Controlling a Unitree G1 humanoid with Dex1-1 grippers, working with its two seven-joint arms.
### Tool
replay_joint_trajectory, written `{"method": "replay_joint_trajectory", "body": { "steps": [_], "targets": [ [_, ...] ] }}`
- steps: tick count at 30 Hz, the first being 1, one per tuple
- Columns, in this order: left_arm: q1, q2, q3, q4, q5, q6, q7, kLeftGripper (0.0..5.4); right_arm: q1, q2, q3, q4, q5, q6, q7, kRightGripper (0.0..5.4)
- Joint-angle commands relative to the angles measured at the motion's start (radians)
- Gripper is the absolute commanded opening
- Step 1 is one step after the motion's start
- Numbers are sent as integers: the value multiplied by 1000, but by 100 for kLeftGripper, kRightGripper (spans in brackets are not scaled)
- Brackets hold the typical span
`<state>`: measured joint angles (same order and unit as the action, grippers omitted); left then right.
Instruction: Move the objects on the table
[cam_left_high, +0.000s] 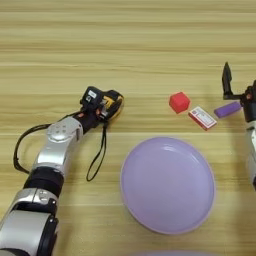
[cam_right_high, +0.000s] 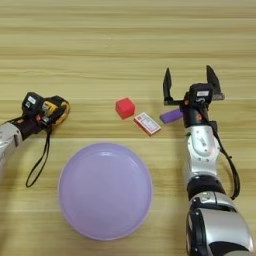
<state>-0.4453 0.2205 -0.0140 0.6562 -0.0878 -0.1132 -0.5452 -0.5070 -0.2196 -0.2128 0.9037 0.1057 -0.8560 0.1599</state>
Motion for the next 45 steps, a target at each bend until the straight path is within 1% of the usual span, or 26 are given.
{"method": "replay_joint_trajectory", "body": {
  "steps": [1, 11, 14, 18, 29, 34, 38, 45],
  "targets": [
    [4, 2, -4, -30, -2, 5, -13, 242, -17, 5, 0, 9, 4, 12, -1, 540],
    [29, -4, -18, -131, -12, 16, -47, 242, -21, 11, 4, 14, 0, 12, -5, 540],
    [38, -11, -30, -180, -14, 27, -63, 242, -21, 13, 7, 15, -2, 12, -7, 540],
    [31, -21, -53, -202, -6, 37, -78, 242, -23, 17, 10, 17, -6, 11, -11, 540],
    [-20, -63, -123, -128, 32, 27, -88, 242, -22, 28, 16, 14, -9, 12, -17, 540],
    [-39, -95, -146, -52, 51, -3, -79, 242, -22, 29, 19, 14, -11, 10, -19, 540],
    [-39, -121, -152, -25, 54, -27, -76, 242, -21, 27, 22, 14, -12, 9, -21, 540],
    [-33, -132, -152, 2, 51, -61, -77, 242, -20, 24, 23, 14, -11, 7, -20, 540]
  ]
}}
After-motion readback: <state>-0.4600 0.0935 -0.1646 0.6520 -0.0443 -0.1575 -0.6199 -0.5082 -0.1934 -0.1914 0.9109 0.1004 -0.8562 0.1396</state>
